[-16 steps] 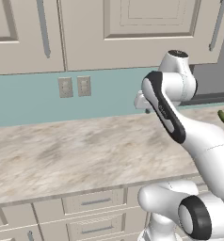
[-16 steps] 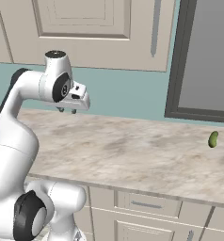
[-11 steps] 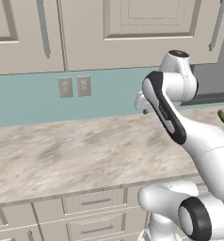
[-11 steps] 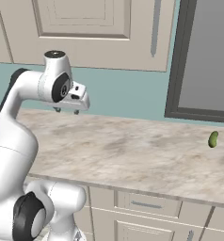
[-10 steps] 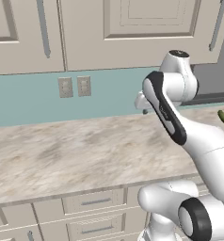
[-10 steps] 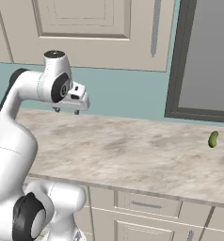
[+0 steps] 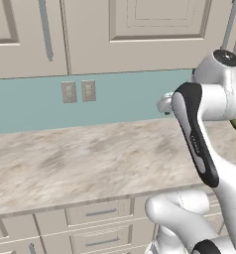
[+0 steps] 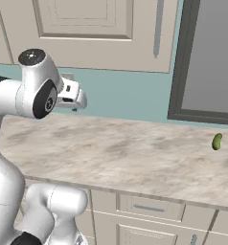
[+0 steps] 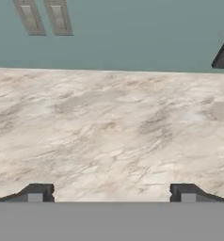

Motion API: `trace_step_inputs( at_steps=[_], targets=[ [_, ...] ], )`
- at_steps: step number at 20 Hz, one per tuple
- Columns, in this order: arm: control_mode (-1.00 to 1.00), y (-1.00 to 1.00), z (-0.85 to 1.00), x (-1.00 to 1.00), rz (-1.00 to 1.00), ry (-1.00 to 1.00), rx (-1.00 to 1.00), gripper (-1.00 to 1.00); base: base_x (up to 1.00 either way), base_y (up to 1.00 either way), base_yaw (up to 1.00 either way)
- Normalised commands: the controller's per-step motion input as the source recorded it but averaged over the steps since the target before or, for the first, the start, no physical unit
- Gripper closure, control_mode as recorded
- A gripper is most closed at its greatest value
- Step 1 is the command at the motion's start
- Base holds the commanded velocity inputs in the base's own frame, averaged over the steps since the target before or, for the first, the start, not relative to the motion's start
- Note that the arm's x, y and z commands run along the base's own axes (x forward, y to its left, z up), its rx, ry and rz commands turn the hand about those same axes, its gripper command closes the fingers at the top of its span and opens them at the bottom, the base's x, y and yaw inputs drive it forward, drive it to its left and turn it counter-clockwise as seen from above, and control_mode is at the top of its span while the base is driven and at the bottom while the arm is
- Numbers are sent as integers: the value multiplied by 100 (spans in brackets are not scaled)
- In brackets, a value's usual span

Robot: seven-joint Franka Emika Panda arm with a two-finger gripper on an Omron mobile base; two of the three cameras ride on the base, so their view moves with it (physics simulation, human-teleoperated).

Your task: Open the cabinet. Pick the sponge and place it next to the sink. Then close the cabinet.

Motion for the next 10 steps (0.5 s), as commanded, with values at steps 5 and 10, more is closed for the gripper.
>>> trace_step_inputs(
  at_steps=[5, 10],
  targets=[
    [-100, -53, 64, -44, 0, -42, 0, -100, 0, 0, 0],
    [-100, -54, 64, -39, -2, -32, 0, -100, 0, 0, 0]
  ],
)
